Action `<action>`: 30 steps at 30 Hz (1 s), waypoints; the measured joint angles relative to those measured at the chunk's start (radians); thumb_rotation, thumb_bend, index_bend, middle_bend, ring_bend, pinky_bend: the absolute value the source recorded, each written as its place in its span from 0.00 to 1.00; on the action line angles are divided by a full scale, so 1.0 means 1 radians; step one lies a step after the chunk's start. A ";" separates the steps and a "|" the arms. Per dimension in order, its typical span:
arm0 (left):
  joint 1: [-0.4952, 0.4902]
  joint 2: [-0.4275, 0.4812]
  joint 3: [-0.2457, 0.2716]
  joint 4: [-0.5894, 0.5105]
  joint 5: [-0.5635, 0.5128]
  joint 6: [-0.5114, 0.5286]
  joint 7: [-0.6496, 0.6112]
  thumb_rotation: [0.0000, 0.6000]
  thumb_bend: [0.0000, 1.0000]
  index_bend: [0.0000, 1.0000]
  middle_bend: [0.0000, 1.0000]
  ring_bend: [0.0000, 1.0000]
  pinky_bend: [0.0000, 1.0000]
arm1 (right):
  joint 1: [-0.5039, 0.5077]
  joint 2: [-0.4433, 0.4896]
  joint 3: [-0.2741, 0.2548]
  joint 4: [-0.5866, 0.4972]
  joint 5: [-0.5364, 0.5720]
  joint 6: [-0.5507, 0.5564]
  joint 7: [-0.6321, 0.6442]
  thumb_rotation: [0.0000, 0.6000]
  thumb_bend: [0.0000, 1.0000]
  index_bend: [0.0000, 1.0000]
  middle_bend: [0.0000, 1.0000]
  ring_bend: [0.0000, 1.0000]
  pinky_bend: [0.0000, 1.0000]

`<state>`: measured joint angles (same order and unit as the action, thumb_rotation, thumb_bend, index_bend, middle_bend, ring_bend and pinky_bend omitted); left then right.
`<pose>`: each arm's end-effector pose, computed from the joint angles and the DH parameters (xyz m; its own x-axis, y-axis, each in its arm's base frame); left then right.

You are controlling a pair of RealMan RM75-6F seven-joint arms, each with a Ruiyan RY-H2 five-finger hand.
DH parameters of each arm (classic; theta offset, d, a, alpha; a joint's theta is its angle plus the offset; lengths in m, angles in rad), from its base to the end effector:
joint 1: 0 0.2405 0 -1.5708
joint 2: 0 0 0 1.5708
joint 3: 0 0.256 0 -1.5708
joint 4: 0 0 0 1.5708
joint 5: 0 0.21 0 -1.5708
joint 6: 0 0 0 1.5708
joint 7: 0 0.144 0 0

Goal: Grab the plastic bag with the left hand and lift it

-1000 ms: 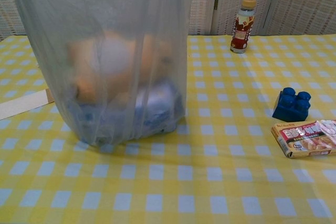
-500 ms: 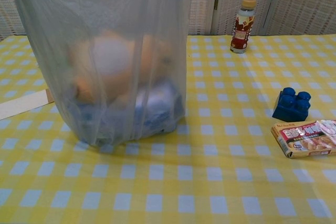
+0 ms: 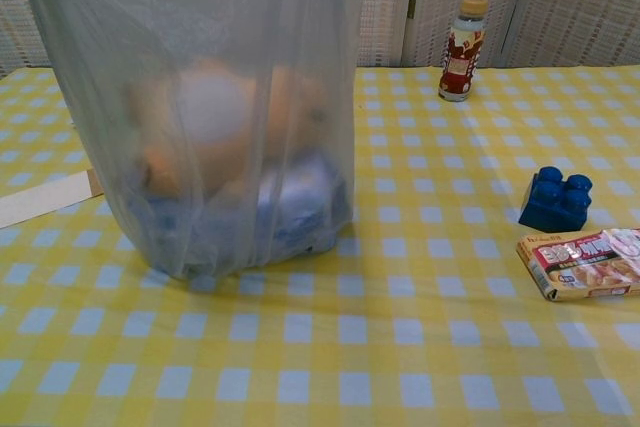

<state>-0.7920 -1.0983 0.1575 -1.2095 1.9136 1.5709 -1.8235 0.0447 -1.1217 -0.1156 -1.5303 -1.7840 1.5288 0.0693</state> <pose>-0.1810 0.3264 0.1635 -0.3385 0.8204 0.4608 0.5537 -0.2222 0.8025 -0.3063 -0.1285 0.1334 0.4183 -0.1518 0.8955 -0.8939 -0.2436 0.3763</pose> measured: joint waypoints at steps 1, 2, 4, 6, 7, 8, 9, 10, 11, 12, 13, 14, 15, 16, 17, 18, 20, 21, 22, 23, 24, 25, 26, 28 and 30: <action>-0.003 -0.002 0.001 0.000 0.002 -0.003 0.000 1.00 0.09 0.15 0.11 0.03 0.01 | 0.000 0.000 0.000 0.000 0.000 0.000 0.000 1.00 0.00 0.00 0.00 0.00 0.00; -0.008 -0.003 0.002 0.000 0.005 -0.006 0.001 1.00 0.09 0.15 0.13 0.04 0.01 | 0.000 0.000 0.000 0.000 0.000 0.001 0.000 1.00 0.00 0.00 0.00 0.00 0.00; -0.015 -0.004 0.004 -0.003 0.010 -0.011 0.006 1.00 0.09 0.16 0.14 0.06 0.02 | 0.000 0.000 0.000 0.000 0.001 0.002 0.001 1.00 0.00 0.00 0.00 0.00 0.00; -0.023 -0.003 0.006 -0.010 0.016 -0.016 0.014 1.00 0.09 0.16 0.16 0.07 0.04 | -0.001 0.000 0.001 0.001 0.000 0.003 0.002 1.00 0.00 0.00 0.00 0.00 0.00; -0.025 -0.003 0.007 -0.013 0.018 -0.017 0.018 1.00 0.09 0.17 0.17 0.08 0.05 | 0.000 0.000 0.000 0.002 0.001 0.003 0.003 1.00 0.00 0.00 0.00 0.00 0.00; -0.028 -0.002 0.007 -0.018 0.020 -0.020 0.027 1.00 0.09 0.18 0.18 0.09 0.05 | 0.000 0.000 0.000 0.002 0.001 0.001 0.004 1.00 0.00 0.00 0.00 0.00 0.00; -0.031 0.000 0.007 -0.024 0.021 -0.022 0.034 1.00 0.09 0.19 0.18 0.09 0.06 | 0.001 0.000 0.000 0.002 0.001 0.000 0.005 1.00 0.00 0.00 0.00 0.00 0.00; -0.035 0.001 0.007 -0.031 0.024 -0.023 0.039 1.00 0.09 0.19 0.18 0.09 0.06 | 0.001 0.001 0.000 0.002 0.001 -0.001 0.005 1.00 0.00 0.00 0.00 0.00 0.00; -0.040 0.004 0.007 -0.042 0.027 -0.025 0.043 1.00 0.09 0.19 0.18 0.09 0.07 | 0.002 0.001 0.000 0.002 0.001 0.000 0.006 1.00 0.00 0.00 0.00 0.00 0.00; -0.045 0.006 0.008 -0.050 0.030 -0.027 0.046 1.00 0.09 0.19 0.19 0.10 0.07 | 0.001 0.001 0.000 0.002 0.001 0.001 0.007 1.00 0.00 0.00 0.00 0.00 0.00; -0.050 0.009 0.009 -0.059 0.034 -0.030 0.049 1.00 0.09 0.19 0.20 0.11 0.08 | 0.001 0.001 0.000 0.002 0.000 0.002 0.008 1.00 0.00 0.00 0.00 0.00 0.00; -0.058 0.013 0.010 -0.069 0.039 -0.035 0.055 1.00 0.09 0.18 0.21 0.13 0.09 | 0.001 0.002 -0.001 0.002 -0.001 0.004 0.009 1.00 0.00 0.00 0.00 0.00 0.00; -0.064 0.017 0.012 -0.077 0.044 -0.041 0.062 1.00 0.09 0.18 0.22 0.14 0.10 | 0.000 0.002 -0.001 0.002 -0.003 0.006 0.010 1.00 0.00 0.00 0.00 0.00 0.00; -0.069 0.019 0.013 -0.085 0.048 -0.046 0.068 1.00 0.09 0.18 0.22 0.15 0.11 | 0.000 0.003 -0.002 0.002 -0.004 0.006 0.010 1.00 0.00 0.00 0.00 0.00 0.00; -0.075 0.022 0.014 -0.096 0.050 -0.053 0.077 1.00 0.09 0.18 0.23 0.15 0.11 | 0.000 0.003 -0.003 0.001 -0.005 0.006 0.012 1.00 0.00 0.00 0.00 0.00 0.00; -0.079 0.024 0.014 -0.104 0.051 -0.058 0.084 1.00 0.09 0.19 0.23 0.14 0.11 | 0.001 0.004 -0.004 0.001 -0.007 0.006 0.013 1.00 0.00 0.00 0.00 0.00 0.00; -0.088 0.026 0.015 -0.120 0.052 -0.070 0.096 1.00 0.09 0.19 0.23 0.13 0.11 | 0.001 0.005 -0.005 0.001 -0.008 0.006 0.015 1.00 0.00 0.00 0.00 0.00 0.00; -0.091 0.027 0.015 -0.124 0.053 -0.073 0.098 1.00 0.09 0.19 0.23 0.12 0.12 | 0.001 0.005 -0.005 0.001 -0.009 0.006 0.016 1.00 0.00 0.00 0.00 0.00 0.00; -0.094 0.027 0.015 -0.129 0.052 -0.077 0.100 1.00 0.09 0.19 0.23 0.12 0.12 | 0.001 0.006 -0.006 0.001 -0.009 0.008 0.017 1.00 0.00 0.00 0.00 0.00 0.00; -0.099 0.027 0.016 -0.135 0.052 -0.084 0.101 1.00 0.09 0.19 0.23 0.12 0.12 | 0.000 0.006 -0.005 0.001 -0.010 0.010 0.019 1.00 0.00 0.00 0.00 0.00 0.00; -0.104 0.027 0.016 -0.139 0.052 -0.089 0.102 1.00 0.09 0.19 0.23 0.12 0.12 | 0.000 0.007 -0.005 0.001 -0.010 0.013 0.022 1.00 0.00 0.00 0.00 0.00 0.00; -0.109 0.025 0.015 -0.144 0.051 -0.094 0.102 1.00 0.09 0.18 0.23 0.12 0.12 | -0.001 0.009 -0.005 0.001 -0.010 0.014 0.025 1.00 0.00 0.00 0.00 0.00 0.00; -0.115 0.022 0.012 -0.150 0.047 -0.100 0.101 1.00 0.09 0.18 0.23 0.12 0.12 | -0.001 0.010 -0.006 0.002 -0.010 0.016 0.028 1.00 0.00 0.00 0.00 0.00 0.00; -0.122 0.017 0.007 -0.154 0.038 -0.104 0.097 1.00 0.09 0.18 0.23 0.12 0.12 | -0.002 0.012 -0.006 0.003 -0.010 0.018 0.032 1.00 0.00 0.00 0.00 0.00 0.00; -0.128 0.012 0.001 -0.155 0.029 -0.107 0.089 1.00 0.09 0.18 0.23 0.10 0.11 | -0.002 0.013 -0.005 0.003 -0.010 0.021 0.035 1.00 0.00 0.00 0.00 0.00 0.00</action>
<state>-0.9202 -1.0863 0.1587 -1.3649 1.9428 1.4640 -1.7349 0.0423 -1.1084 -0.1207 -1.5273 -1.7936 1.5494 0.1048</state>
